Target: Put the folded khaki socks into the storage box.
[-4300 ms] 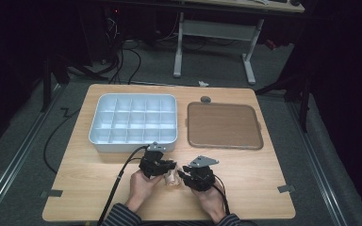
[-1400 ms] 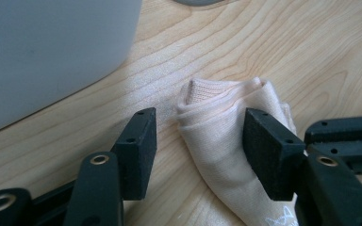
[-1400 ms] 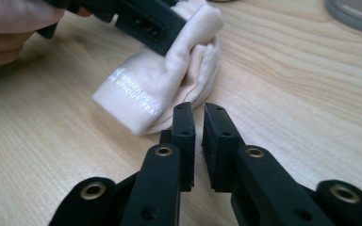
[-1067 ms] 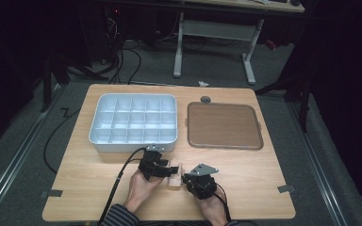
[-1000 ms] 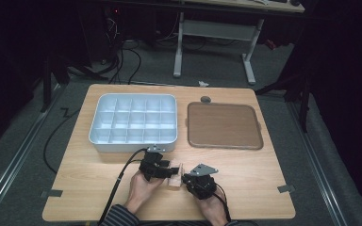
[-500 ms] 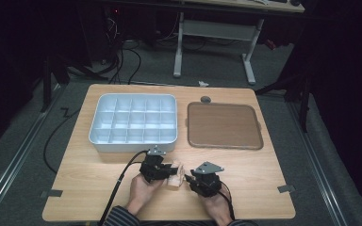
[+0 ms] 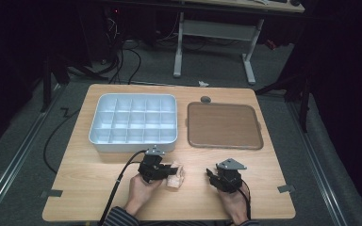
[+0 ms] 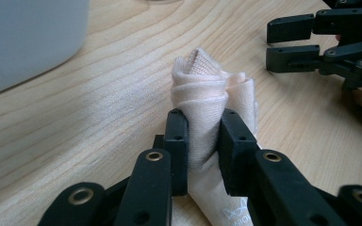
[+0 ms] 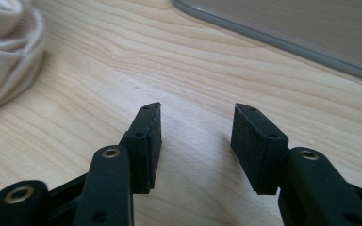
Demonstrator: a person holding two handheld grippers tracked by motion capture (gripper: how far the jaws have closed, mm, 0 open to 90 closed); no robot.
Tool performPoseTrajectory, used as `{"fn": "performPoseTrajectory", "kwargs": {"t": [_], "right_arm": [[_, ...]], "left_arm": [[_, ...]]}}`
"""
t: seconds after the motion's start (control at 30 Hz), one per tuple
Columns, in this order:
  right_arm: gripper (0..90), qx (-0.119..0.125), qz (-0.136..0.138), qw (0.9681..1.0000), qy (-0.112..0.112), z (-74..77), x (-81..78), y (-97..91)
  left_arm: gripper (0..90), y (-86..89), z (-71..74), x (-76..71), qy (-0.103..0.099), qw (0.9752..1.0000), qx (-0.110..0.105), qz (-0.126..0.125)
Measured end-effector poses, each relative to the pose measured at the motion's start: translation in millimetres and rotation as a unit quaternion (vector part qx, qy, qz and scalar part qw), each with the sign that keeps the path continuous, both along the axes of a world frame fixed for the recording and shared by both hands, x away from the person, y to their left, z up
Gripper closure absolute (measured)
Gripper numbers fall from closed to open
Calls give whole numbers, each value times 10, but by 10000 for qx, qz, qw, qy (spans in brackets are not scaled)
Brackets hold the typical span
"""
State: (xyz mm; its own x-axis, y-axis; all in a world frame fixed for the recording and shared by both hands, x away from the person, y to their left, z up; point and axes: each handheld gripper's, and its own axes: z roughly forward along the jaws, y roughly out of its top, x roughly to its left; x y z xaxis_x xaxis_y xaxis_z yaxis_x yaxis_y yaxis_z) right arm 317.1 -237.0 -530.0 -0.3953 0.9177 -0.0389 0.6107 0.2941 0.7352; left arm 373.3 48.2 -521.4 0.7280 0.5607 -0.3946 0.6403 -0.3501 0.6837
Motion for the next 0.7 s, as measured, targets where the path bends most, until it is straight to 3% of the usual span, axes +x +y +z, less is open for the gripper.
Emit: {"fn": "performPoseTrajectory", "kwargs": {"t": [0.23,0.47,0.7], "right_arm": [[494,45,-155,9999,32,-10,31,-69],[455,84,-176,9998,55,-13,54,-78],[448,79,-162,9998,62,-13,53,-77]], "left_arm": [[762,54,41,-14,-70,10000,44,-50],[762,153,87,-2,-43,10000,-62,28],[763,206,116,-31,-75,9999,26,65]]}}
